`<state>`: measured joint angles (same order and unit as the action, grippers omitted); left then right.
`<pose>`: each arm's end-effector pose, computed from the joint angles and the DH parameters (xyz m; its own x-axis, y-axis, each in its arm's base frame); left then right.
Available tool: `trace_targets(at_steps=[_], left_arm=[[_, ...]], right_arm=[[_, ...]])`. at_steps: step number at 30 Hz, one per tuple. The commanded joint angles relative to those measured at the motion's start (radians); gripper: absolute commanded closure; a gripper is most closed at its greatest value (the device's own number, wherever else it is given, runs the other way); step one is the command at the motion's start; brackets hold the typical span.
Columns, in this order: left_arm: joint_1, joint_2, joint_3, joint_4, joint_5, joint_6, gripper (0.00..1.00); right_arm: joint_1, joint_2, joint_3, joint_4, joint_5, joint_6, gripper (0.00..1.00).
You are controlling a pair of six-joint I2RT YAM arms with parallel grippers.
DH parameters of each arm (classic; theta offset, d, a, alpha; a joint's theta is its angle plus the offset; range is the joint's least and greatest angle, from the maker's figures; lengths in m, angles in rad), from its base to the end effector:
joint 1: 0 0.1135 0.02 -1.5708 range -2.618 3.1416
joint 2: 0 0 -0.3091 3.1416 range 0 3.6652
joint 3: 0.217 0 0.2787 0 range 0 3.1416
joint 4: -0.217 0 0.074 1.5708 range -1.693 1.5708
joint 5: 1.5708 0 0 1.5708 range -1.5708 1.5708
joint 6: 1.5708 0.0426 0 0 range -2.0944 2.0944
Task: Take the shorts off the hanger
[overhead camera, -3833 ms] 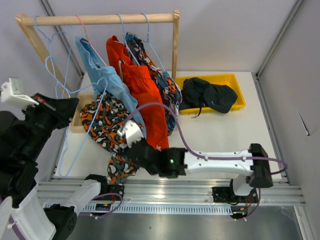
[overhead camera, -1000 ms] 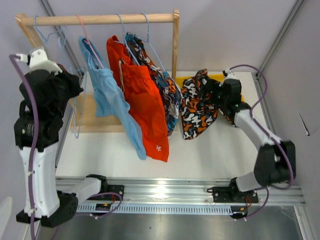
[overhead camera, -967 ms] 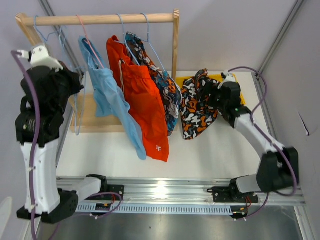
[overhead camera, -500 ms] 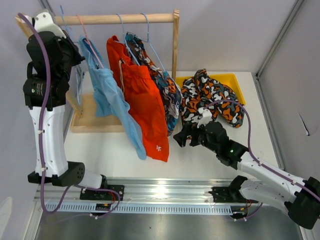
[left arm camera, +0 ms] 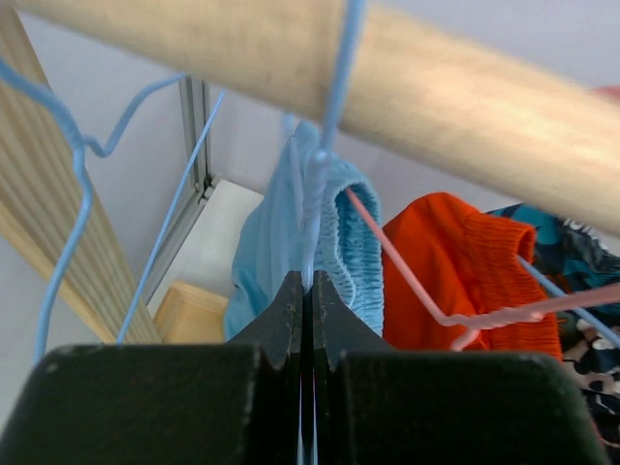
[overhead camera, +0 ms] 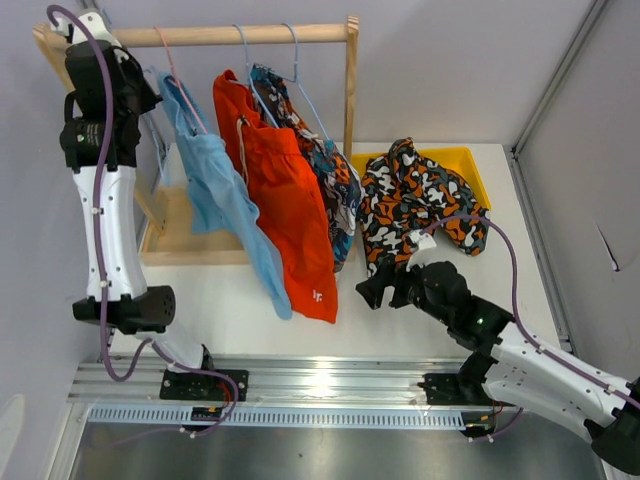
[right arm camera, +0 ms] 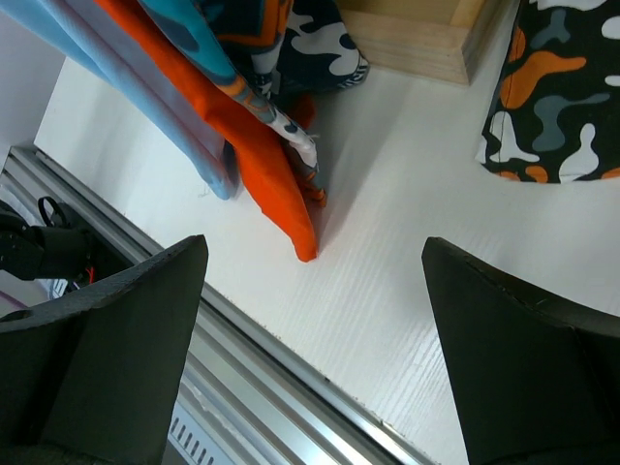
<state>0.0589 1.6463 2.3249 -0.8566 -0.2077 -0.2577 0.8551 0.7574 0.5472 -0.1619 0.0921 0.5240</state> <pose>0.3303 0.0283 0.6188 -0.1046 -0.2560 -0.9610 -0.2966 0.9304 -0.2155 0.1227 0.1352 0.2854 -0.5544 0.1217 -0.8233 -0.4826 0.7590 0.4372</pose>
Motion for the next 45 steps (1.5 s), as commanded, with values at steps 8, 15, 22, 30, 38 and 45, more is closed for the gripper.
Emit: trace_targets(at_steps=[8,15,22,30,38,45], left_arm=[[0.015,-0.107,-0.145,0.067,0.016,-0.023,1.00],[0.016,-0.184,-0.280,0.062,0.004,-0.018,0.91],[0.018,-0.233,-0.286,0.041,0.037,-0.057,0.14],[0.002,-0.293,-0.190,-0.015,0.111,-0.097,0.19],[-0.037,-0.364,-0.255,0.024,0.200,-0.135,0.35],[-0.106,-0.335,-0.334,0.079,0.245,-0.134,0.35]], right_arm=[[0.019,-0.059,-0.003,-0.056,0.051,0.021,0.01],[0.019,-0.104,0.046,-0.142,0.083,-0.004,0.01],[0.021,-0.194,0.089,-0.261,0.110,-0.006,0.01],[0.022,-0.273,0.112,-0.350,0.126,0.021,0.01],[0.022,-0.296,0.131,-0.378,0.146,0.027,0.01],[0.022,-0.309,0.135,-0.389,0.155,0.034,0.00]])
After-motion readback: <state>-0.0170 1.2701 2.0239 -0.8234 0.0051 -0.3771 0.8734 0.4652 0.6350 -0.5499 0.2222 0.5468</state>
